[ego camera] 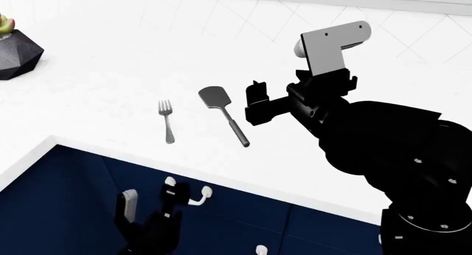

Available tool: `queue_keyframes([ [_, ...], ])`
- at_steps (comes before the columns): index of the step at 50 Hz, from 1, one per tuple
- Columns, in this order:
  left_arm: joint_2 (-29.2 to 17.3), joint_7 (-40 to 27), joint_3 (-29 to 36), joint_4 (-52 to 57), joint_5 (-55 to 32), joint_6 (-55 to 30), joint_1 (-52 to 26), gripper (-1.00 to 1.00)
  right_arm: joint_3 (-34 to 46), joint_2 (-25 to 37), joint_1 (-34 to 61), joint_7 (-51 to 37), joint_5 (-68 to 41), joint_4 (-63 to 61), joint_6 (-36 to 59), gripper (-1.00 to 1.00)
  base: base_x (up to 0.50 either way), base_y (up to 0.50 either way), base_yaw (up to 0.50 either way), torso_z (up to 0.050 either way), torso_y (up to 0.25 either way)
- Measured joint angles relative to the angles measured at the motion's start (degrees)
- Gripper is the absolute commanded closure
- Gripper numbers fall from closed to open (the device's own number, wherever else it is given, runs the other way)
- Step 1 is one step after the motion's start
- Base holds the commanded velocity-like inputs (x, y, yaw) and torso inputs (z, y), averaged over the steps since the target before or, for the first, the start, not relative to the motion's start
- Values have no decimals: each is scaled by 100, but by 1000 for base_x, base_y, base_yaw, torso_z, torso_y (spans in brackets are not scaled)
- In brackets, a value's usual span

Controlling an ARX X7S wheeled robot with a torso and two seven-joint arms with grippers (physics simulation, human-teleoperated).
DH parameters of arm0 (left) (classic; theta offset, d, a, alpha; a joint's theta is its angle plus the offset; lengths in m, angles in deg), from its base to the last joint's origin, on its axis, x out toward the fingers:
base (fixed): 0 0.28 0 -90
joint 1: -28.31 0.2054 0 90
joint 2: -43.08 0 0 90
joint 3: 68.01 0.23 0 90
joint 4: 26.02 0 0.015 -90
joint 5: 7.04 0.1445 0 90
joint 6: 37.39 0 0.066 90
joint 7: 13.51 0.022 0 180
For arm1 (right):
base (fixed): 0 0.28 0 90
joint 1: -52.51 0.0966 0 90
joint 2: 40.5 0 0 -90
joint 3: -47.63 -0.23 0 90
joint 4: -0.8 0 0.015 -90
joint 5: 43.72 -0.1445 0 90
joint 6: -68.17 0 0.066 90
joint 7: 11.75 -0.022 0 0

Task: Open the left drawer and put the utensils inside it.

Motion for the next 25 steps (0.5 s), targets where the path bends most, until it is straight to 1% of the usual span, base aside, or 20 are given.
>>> queue_keyframes([
  [11, -6, -327, 76, -82, -195, -253, -317, -100, 42, 27, -12, -4, -38, 34, -70, -100, 0, 0, 0, 0, 0],
  [14, -42, -412, 121, -129, -372, -300, -386, -100, 51, 40, -19, -4, -48, 44, -92, -100, 0, 0, 0, 0, 0],
  [15, -53, -442, 140, -133, -441, -305, -398, 100, 53, 45, -21, -4, -52, 48, -100, -100, 0, 0, 0, 0, 0],
  [19, -32, -524, 128, -157, -406, -297, -496, 100, 60, 58, -27, -5, -65, 58, -125, -100, 0, 0, 0, 0, 0],
  [25, -44, -704, 127, -63, -265, -299, -393, 100, 71, 71, -21, -28, -81, 75, -140, -100, 0, 0, 0, 0, 0],
])
